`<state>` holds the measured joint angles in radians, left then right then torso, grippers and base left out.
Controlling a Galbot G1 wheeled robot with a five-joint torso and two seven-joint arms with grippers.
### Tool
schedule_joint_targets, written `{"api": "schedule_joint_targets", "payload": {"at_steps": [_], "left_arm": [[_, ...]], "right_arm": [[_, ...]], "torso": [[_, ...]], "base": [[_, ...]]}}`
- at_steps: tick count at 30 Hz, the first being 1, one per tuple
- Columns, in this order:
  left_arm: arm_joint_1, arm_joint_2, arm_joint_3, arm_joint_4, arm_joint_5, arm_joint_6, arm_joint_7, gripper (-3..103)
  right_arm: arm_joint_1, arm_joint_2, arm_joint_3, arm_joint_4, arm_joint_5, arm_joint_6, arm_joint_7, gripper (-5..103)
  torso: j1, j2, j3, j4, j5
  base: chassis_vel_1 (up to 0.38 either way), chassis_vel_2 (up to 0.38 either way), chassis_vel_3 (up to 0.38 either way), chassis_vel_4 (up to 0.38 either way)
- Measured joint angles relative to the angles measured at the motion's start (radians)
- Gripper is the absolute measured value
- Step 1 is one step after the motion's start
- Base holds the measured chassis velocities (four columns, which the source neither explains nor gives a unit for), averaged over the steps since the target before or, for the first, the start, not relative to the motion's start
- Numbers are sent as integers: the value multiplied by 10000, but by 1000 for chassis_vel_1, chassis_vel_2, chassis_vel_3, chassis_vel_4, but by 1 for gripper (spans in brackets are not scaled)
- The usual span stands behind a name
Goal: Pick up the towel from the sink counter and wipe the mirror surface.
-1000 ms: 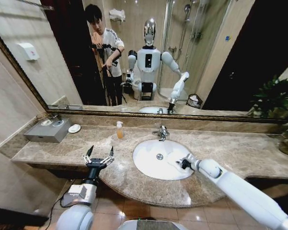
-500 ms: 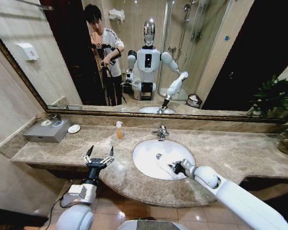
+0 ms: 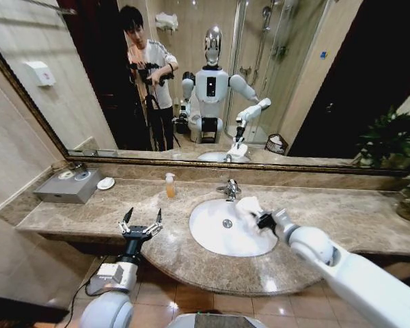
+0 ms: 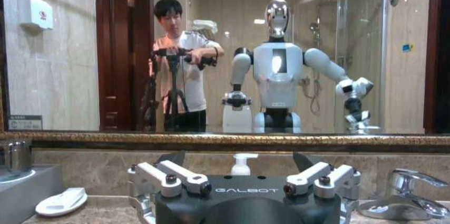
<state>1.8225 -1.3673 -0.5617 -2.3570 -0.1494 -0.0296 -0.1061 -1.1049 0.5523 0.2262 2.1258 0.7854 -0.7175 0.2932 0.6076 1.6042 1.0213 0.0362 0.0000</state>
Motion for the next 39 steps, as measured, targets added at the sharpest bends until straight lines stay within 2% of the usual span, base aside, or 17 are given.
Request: {"api": "schedule_joint_targets", "payload": {"at_steps": [2, 4, 5, 7, 10, 15, 16, 18, 23, 24, 26, 29, 31, 32, 35, 38, 39], "left_arm": [[0, 0, -1, 0, 0, 0, 0, 100], [0, -1, 0, 0, 0, 0, 1, 100], [0, 0, 0, 0, 0, 0, 0, 100], [0, 0, -1, 0, 0, 0, 0, 100], [0, 0, -1, 0, 0, 0, 0, 100], [0, 0, 0, 0, 0, 0, 0, 100], [0, 0, -1, 0, 0, 0, 0, 100], [0, 0, -1, 0, 0, 0, 0, 100], [0, 0, -1, 0, 0, 0, 0, 100], [0, 0, 0, 0, 0, 0, 0, 100], [0, 0, -1, 0, 0, 0, 0, 100], [0, 0, -1, 0, 0, 0, 0, 100], [0, 0, 0, 0, 0, 0, 0, 100], [0, 0, 0, 0, 0, 0, 0, 100], [0, 0, 0, 0, 0, 0, 0, 100], [0, 0, -1, 0, 0, 0, 0, 100], [0, 1, -1, 0, 0, 0, 0, 100]], "right_arm": [[-656, -25, 1243, -32, 213, -8, -105, 9], [-901, -7, 1715, -104, 253, 2, -221, 9], [-1402, 81, 2666, -364, 279, 17, -511, 9], [-1593, 135, 3029, -500, 281, 34, -652, 9], [-2325, 240, 4166, -1227, 181, 258, -1210, 9], [-2406, 463, 4293, -2077, -219, 672, -1668, 9], [-2219, 617, 4178, -2736, -601, 926, -2106, 9], [-2017, 743, 3965, -3289, -884, 1253, -2389, 9], [-1594, 948, 3436, -3862, -1317, 1487, -2521, 9], [-1502, 1008, 3316, -3982, -1442, 1563, -2527, 7], [-1372, 1123, 3177, -4044, -1503, 1593, -2505, 14], [-1232, 1262, 3128, -4063, -1464, 1530, -2434, 19], [-1159, 1429, 3133, -4090, -1342, 1488, -2317, 30], [-1159, 1429, 3133, -4090, -1342, 1488, -2317, 30], [-1377, 1593, 3364, -3842, -1106, 1455, -2222, 47], [-1636, 1683, 3650, -3572, -1072, 1495, -2215, 52], [-1791, 1752, 3859, -3347, -1072, 1588, -2217, 63]], "torso": [[0, 0, 0, -3, -1], [0, 0, -1, -3, -2], [-1, 1, -1, -7, 0], [-1, 0, 0, -7, 5], [-1, 1, 0, -4, -1], [-1, 1, 0, -4, 1], [-1, 0, -1, 0, 2], [0, 0, 0, -1, 2], [0, 0, 0, -1, -2], [0, 0, 0, 0, 0], [0, 0, 0, -1, -1], [0, 0, 0, -3, -2], [0, 0, 0, 0, -2], [0, 0, 0, 0, -2], [0, 0, 0, -1, -2], [0, 0, 0, -4, -1], [-1, 0, 0, -4, -2]], "base": [[0, 0, 0, 0], [0, 0, 0, 0], [0, 0, 0, 0], [0, 0, 0, 0], [0, 0, 0, 0], [0, 0, 0, 0], [0, 0, 0, 0], [0, 0, 0, 0], [0, 0, 0, 0], [0, 0, 0, 0], [0, 0, 0, 0], [0, 0, 0, 0], [0, 0, 0, 0], [0, 0, 0, 0], [0, 0, 0, 0], [0, 0, 0, 0], [0, 0, 0, 0]]}}
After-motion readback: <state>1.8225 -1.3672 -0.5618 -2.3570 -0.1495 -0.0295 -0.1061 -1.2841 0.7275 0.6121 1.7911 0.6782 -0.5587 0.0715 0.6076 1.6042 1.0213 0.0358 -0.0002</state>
